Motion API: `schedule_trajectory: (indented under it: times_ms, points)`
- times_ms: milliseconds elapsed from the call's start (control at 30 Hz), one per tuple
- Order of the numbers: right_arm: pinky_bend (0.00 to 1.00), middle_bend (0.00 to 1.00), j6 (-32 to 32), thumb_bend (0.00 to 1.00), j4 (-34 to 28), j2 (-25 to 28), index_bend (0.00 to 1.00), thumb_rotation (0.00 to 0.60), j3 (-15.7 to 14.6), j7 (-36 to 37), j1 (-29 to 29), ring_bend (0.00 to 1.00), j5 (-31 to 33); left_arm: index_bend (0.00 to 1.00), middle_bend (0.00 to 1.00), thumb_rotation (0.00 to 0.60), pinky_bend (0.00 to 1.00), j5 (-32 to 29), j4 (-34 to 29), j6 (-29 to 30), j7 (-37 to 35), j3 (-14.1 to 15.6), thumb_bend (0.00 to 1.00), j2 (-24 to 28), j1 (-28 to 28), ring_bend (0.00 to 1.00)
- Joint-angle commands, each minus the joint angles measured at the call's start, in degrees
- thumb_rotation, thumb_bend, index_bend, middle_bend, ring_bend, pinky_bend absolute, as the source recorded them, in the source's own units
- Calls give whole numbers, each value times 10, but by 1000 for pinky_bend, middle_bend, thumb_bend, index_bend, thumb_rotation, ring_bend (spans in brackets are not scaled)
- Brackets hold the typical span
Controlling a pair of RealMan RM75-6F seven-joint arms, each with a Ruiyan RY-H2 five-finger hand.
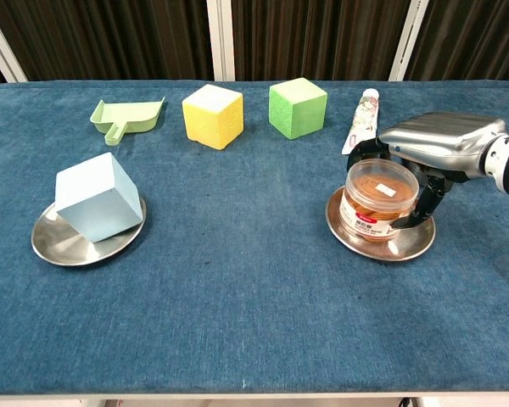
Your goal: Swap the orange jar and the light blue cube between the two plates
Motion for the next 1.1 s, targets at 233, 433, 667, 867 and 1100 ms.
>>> schedule_trajectory:
  times_ms: [233, 433, 667, 867, 1100]
  points:
    - [671, 597, 54, 434, 2, -38, 724, 600, 27, 7, 27, 615, -16, 55, 18, 600, 70, 5, 0, 8, -7, 1, 66, 3, 3, 0]
    - [670, 597, 42, 434, 48, -133, 693, 600, 68, -75, 109, 615, 59, 55, 18, 600, 70, 2, 1, 9, -9, -2, 67, 4, 2, 0]
    - [570, 496, 34, 434, 150, -242, 450, 600, 74, -128, 178, 484, 125, 55, 18, 600, 70, 4, 4, 7, -16, 0, 67, 7, 1, 0]
    - [158, 97, -10, 235, 131, -220, 0, 586, 64, -113, 189, 92, 173, 55, 18, 600, 70, 11, 6, 2, -19, 4, 67, 10, -2, 0]
    - [20, 0, 62, 138, -24, -92, 0, 425, 12, -39, 111, 0, 65, 55, 18, 600, 70, 43, 10, -3, -16, 14, 67, 1, -14, 0]
